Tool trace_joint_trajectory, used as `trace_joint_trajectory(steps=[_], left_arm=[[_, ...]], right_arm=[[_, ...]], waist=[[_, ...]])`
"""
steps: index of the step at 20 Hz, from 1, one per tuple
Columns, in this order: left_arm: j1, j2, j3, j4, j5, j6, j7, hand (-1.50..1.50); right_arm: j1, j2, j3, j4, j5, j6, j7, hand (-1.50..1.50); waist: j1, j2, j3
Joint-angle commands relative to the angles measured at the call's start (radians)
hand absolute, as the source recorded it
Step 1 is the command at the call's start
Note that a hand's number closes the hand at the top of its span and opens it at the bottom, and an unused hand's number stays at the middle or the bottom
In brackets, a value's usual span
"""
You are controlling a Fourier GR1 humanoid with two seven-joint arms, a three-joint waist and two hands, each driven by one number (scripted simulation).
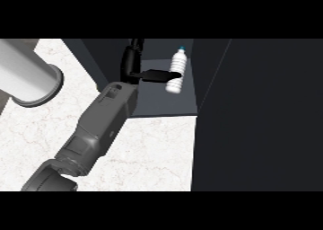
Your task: Pick up the bottled water, place it into the cabinet and close the cabinet
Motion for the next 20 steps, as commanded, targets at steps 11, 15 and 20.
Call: trace_joint_trajectory(steps=[11, 15, 20], left_arm=[[0.228, 0.039, -0.099, -0.244, 0.135, -0.147, 0.025, -1.5], [0.315, 0.003, -0.177, -0.429, 0.197, -0.112, 0.109, -1.5], [0.465, 0.013, -0.258, -0.629, 0.203, -0.09, 0.156, -1.5]], right_arm=[[0.068, 0.017, 0.038, -0.083, 0.033, -0.054, 0.025, -1.5], [0.09, 0.016, 0.045, -0.025, 0.033, -0.035, -0.014, -1.5], [0.114, 0.022, 0.069, -0.061, 0.052, -0.049, -0.019, -1.5]], waist=[[0.087, -0.034, -0.007], [0.085, -0.038, -0.005], [0.098, -0.039, -0.005]])
